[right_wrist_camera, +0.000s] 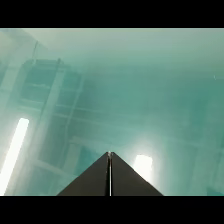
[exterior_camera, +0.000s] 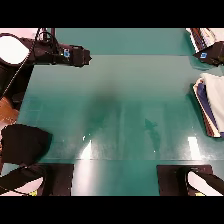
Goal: Fold the shirts.
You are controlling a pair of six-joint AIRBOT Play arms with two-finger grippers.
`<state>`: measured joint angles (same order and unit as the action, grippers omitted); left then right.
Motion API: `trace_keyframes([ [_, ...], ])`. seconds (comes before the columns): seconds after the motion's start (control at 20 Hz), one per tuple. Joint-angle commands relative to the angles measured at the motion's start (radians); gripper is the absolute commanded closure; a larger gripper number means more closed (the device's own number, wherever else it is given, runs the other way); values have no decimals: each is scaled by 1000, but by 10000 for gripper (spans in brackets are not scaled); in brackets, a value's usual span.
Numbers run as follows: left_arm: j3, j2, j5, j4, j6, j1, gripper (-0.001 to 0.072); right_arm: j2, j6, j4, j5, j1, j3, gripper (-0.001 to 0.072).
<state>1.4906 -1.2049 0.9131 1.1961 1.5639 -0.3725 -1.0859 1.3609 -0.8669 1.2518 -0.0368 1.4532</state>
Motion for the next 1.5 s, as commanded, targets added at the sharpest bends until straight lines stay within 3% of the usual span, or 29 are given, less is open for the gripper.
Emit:
trace_keyframes([
  [0.0, 0, 0, 0, 0, 0, 0, 683, 0, 0, 1, -5, 2, 1, 691],
  [0.55, 0, 0, -2, -1, 1, 0, 683, 0, 0, 1, 7, 2, 1, 691],
  [0.7, 1, 3, -54, 6, 6, 2, 682, 1, 0, 1, 14, 2, 0, 691],
  [0.85, 0, 62, 132, 69, 7, 63, 683, 0, 0, 1, 14, 2, 0, 692],
  [1.0, -48, 207, 378, 293, 10, 150, 683, 0, 0, 1, 15, 2, 0, 691],
  [1.15, -208, 386, 591, 527, 69, 242, 681, 0, 0, 1, 11, 2, 0, 691],
  [1.2, -265, 426, 649, 587, 83, 265, 548, 0, 0, 1, 9, 2, -1, 691],
  [1.25, -329, 461, 687, 631, 93, 286, 147, 1, 0, 1, 3, 2, -5, 691],
  [1.3, -390, 486, 697, 661, 117, 304, 3, 0, 0, 2, 3, 2, -13, 691],
  [1.35, -456, 505, 695, 672, 121, 323, 81, 0, 0, 2, 3, 2, -24, 691],
  [1.45, -584, 512, 679, 674, 140, 351, 93, 1, 0, 2, 3, 2, -53, 691],
])
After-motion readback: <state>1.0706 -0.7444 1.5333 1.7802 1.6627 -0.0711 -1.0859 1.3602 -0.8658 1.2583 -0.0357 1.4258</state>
